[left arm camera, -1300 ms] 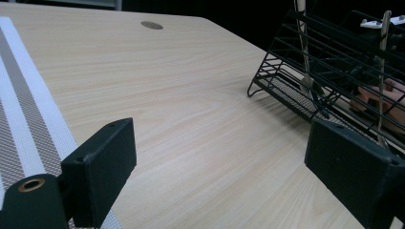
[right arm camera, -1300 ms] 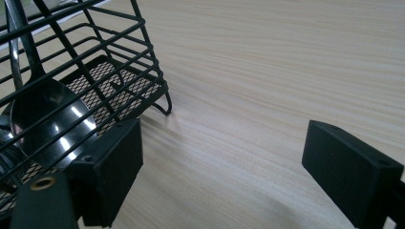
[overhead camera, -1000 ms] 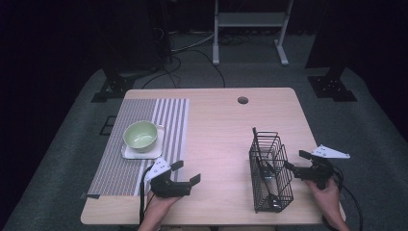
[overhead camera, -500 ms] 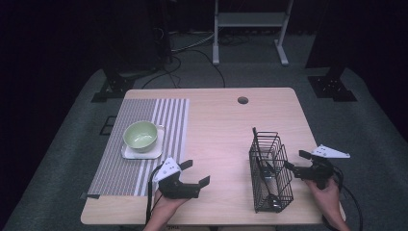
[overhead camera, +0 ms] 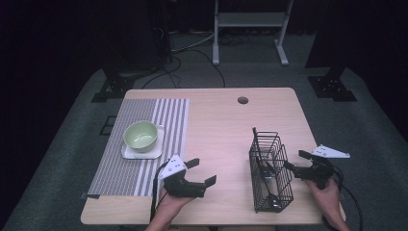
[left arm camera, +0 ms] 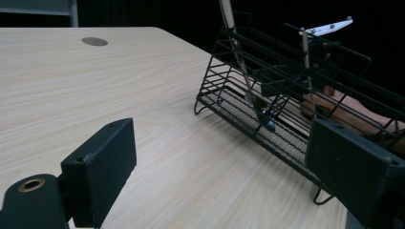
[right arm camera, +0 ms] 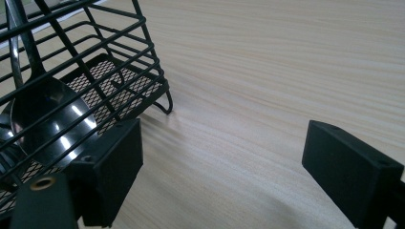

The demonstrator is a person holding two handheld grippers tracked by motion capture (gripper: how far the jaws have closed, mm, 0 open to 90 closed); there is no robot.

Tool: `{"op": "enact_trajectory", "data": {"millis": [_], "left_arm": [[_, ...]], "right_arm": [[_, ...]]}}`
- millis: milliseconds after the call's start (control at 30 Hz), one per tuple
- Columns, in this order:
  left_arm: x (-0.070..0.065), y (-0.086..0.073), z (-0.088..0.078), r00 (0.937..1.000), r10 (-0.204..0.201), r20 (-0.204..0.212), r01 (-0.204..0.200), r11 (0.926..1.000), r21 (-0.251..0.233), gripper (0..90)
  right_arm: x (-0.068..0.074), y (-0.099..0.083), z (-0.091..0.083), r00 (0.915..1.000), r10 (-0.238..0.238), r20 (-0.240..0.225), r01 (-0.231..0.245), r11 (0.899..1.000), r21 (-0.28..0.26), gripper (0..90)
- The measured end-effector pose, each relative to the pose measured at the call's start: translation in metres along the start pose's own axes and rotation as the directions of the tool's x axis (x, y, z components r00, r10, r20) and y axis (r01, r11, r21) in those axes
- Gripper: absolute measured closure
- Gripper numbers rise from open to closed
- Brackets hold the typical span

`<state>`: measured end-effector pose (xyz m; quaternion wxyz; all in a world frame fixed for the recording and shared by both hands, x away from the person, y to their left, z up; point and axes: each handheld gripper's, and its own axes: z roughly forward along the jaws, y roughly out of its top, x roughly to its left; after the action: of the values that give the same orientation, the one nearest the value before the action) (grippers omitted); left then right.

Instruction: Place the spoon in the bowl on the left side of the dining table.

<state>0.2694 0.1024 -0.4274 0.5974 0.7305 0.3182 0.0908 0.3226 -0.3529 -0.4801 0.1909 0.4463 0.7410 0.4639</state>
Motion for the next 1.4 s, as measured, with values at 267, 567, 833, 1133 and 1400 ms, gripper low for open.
{"op": "enact_trajectory", "data": {"millis": [267, 567, 833, 1133, 1400], "left_arm": [[-0.011, 0.012, 0.014, 0.9986, 0.021, 0.049, -0.021, 0.9998, 0.002, 9.6], [-0.021, 0.021, 0.023, 0.9965, 0.032, 0.077, -0.033, 0.9995, 0.002, 9.6], [-0.030, 0.026, 0.034, 0.9937, 0.041, 0.105, -0.044, 0.9988, 0.023, 9.6], [-0.033, 0.029, 0.042, 0.9924, 0.028, 0.120, -0.032, 0.9990, 0.032, 9.7], [-0.038, 0.033, 0.048, 0.9904, 0.033, 0.134, -0.037, 0.9989, 0.029, 9.6]], "right_arm": [[0.000, 0.000, 0.000, 1.0000, 0.005, -0.001, -0.005, 1.000, -0.002, 12.8], [0.000, 0.000, 0.000, 1.0000, 0.004, -0.004, -0.004, 1.000, -0.003, 12.8], [0.000, 0.000, 0.000, 1.0000, 0.003, -0.005, -0.003, 1.000, 0.002, 12.8], [0.000, 0.000, 0.000, 0.9999, 0.004, -0.010, -0.004, 1.000, 0.005, 12.8], [-0.001, 0.000, 0.000, 0.9999, 0.005, -0.011, -0.005, 1.000, 0.004, 12.8]]}}
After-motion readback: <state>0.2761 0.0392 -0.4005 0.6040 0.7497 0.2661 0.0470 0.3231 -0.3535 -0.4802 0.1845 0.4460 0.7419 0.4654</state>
